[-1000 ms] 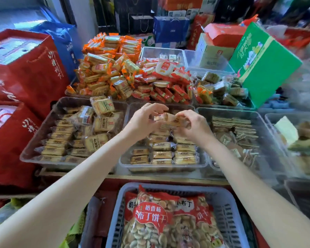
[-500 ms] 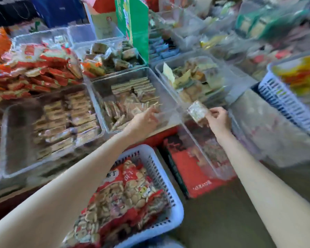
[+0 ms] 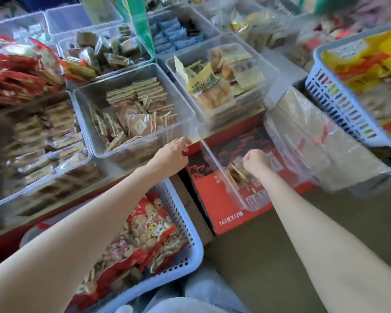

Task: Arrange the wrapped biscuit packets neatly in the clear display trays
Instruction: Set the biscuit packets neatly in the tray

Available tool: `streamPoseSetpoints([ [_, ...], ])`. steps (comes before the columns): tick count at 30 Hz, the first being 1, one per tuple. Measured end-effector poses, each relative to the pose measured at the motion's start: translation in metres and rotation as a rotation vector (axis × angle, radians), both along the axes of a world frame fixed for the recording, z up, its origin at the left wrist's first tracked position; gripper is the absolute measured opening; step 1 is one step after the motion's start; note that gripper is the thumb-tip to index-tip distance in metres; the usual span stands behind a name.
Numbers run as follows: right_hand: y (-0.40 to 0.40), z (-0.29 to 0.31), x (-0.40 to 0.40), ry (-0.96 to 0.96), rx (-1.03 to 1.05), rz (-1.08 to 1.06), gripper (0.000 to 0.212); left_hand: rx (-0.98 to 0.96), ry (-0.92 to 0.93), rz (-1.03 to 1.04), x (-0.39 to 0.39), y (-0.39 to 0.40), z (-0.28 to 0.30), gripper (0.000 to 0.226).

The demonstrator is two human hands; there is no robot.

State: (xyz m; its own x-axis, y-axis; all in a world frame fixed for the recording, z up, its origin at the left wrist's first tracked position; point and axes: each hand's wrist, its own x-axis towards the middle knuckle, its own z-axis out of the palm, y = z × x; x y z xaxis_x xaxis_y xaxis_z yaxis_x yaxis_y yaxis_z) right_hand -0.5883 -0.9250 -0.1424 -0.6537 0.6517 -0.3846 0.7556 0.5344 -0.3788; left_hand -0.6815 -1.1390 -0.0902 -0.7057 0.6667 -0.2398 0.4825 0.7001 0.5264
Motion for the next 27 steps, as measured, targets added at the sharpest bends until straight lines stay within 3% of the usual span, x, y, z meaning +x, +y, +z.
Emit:
streamPoseSetpoints([
  [6,-0.069,0.054,-0.077,0.277,-0.085,0.228,0.026,-0.086,0.078,0.292,-0.018,-0.088,0.009,0.043],
  [15,-0.279,0.057,-0.179,0.387,-0.176,0.780,0.024,-0.063,0.079,0.769,-0.040,-0.282,0.024,0.039],
  [21,-0.411,0.061,-0.211,0.393,-0.152,1.053,0.017,-0.237,0.133,0.768,-0.063,-0.396,0.005,0.044],
  [27,-0.505,0.036,-0.247,0.095,0.034,1.377,0.029,-0.521,0.081,0.453,-0.092,-0.457,-0.005,0.057],
])
